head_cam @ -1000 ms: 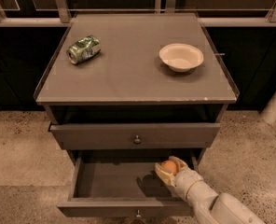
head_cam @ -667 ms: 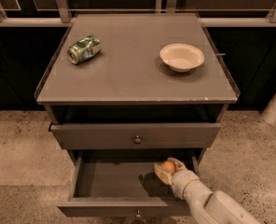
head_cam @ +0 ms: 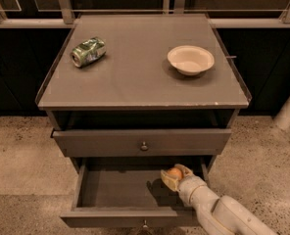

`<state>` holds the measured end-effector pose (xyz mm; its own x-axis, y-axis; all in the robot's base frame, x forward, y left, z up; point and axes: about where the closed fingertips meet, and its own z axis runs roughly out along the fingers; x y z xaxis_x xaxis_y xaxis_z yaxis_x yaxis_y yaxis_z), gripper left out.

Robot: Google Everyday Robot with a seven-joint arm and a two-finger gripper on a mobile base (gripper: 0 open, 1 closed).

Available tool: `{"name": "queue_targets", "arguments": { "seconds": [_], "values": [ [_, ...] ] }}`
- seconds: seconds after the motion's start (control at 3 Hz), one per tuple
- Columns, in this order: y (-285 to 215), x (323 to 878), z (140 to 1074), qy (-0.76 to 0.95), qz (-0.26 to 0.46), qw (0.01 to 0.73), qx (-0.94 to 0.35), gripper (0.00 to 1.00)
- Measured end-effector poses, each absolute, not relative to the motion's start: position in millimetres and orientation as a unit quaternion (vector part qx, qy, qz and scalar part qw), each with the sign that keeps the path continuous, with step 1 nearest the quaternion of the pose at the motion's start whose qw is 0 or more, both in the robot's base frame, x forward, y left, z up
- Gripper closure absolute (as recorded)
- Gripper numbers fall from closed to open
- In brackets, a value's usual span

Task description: Place orange into middle drawer

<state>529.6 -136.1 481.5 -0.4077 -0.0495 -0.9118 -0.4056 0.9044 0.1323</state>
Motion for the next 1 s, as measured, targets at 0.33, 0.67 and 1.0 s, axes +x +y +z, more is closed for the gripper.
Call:
{"name": "queue_targets", "arguments": {
  "seconds": [0.33, 0.67, 1.0],
  "values": [
    [-139.2, 552.2, 453.0, 0.838, 0.152, 0.503, -0.150, 1.00],
    [-142.9, 566.7, 431.4, 0.852, 0.138, 0.481, -0.153, 1.00],
    [-147.2, 574.8, 415.0, 0.867, 0.131, 0.456, -0.149, 1.00]
  ]
}}
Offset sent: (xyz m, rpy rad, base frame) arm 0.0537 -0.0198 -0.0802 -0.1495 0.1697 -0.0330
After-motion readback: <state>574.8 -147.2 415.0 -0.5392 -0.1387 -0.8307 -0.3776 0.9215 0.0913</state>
